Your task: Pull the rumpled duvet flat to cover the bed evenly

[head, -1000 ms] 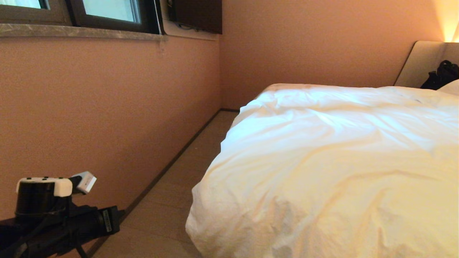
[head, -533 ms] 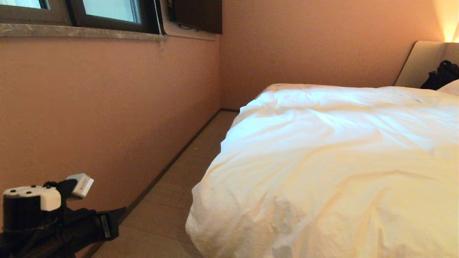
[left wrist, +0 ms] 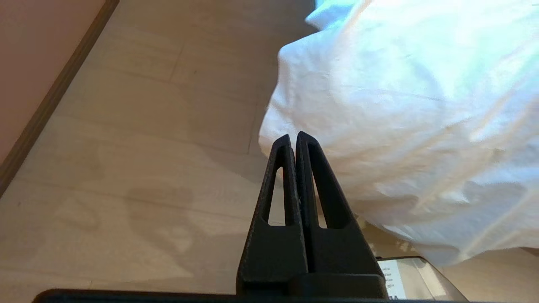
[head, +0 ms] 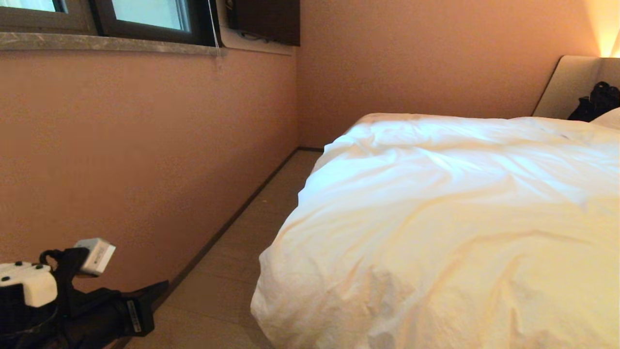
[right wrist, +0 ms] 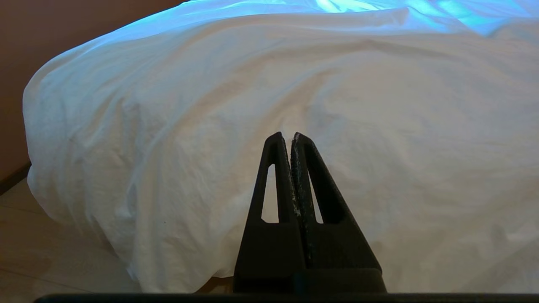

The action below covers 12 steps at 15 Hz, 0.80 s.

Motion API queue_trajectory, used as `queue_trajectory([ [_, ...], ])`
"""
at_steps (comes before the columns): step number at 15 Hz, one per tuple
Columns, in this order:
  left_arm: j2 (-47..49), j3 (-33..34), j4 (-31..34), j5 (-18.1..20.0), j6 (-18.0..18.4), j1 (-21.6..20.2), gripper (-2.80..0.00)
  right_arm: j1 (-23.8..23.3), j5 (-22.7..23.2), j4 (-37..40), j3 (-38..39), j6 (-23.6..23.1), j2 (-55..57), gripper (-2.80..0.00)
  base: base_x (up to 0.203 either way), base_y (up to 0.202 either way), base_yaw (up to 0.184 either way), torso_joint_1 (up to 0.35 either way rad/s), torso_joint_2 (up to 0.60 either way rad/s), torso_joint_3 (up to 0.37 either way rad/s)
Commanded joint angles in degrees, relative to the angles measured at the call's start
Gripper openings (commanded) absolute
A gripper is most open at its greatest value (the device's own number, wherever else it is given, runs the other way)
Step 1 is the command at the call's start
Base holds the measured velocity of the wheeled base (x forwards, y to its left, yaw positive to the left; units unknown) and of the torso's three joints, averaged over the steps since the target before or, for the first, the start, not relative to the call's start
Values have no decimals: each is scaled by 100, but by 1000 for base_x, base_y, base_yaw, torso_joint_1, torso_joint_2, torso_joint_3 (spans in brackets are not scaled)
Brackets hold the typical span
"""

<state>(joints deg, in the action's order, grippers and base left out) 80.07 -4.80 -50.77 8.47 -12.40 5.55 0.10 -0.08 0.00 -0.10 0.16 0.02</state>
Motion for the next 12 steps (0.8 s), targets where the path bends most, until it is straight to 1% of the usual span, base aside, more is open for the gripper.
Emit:
queue_trajectory([
  [1, -181, 54, -38, 18, 79, 34, -280, 8, -1, 0, 1, 2, -2, -280, 0, 0, 0, 0, 0, 0],
  [3, -270, 144, -46, 23, 208, 49, -280, 1, -1, 0, 1, 2, -2, -280, 0, 0, 0, 0, 0, 0],
  [12, -607, 243, -47, 199, 220, 69, -280, -1, -1, 0, 1, 2, -2, -280, 0, 0, 0, 0, 0, 0],
])
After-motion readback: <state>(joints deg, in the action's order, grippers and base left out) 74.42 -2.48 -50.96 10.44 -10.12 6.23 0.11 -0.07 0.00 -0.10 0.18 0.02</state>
